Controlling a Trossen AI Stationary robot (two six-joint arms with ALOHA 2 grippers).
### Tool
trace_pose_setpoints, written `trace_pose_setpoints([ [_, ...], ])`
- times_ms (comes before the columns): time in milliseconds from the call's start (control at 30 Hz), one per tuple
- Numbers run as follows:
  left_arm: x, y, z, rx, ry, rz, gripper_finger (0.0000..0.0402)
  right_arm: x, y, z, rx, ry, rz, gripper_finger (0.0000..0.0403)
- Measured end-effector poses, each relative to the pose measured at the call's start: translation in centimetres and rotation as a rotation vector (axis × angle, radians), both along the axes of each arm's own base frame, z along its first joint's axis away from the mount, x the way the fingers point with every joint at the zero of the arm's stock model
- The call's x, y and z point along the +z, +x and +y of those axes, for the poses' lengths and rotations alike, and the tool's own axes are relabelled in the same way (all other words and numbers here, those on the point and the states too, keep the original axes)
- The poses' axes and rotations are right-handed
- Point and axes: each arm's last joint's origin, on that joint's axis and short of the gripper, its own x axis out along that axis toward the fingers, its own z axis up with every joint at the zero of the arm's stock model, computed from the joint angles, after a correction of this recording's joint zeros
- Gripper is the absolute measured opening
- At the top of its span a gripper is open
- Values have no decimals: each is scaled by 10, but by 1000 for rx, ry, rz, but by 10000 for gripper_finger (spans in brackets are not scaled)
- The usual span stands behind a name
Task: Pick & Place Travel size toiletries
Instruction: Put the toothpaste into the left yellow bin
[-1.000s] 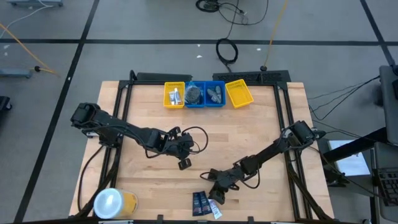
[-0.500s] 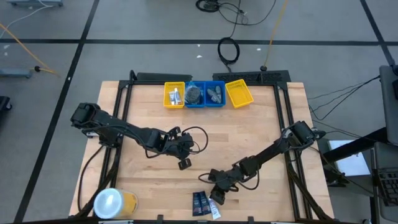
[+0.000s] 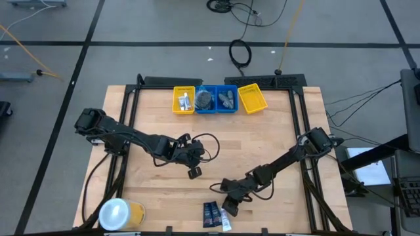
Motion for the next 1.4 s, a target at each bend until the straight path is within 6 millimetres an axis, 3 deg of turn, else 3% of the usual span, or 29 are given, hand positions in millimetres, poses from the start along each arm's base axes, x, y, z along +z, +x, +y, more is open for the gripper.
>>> trace_pose_setpoints([
  [133, 0, 0, 0, 0, 0, 0, 77, 4, 4, 1, 32, 1, -79, 6],
  [467, 0, 0, 0, 0, 0, 0, 77, 11, 9, -12, 52, -54, -130, 0],
  [733, 0, 0, 0, 1, 0, 1, 77, 58, 8, -25, 97, -121, -297, 1],
  [900, 0, 0, 0, -4, 4, 2, 77, 66, -2, -7, 144, -43, -288, 19],
  [1100, 0, 0, 0, -9, 7, 2, 77, 73, -8, 13, 139, 30, -323, 82],
  [1267, 0, 0, 0, -9, 7, 1, 77, 100, 3, 36, 231, -40, -474, 105],
  [1400, 0, 1, 0, -1, -1, -8, 77, 85, 25, 50, 284, -55, -434, 102],
])
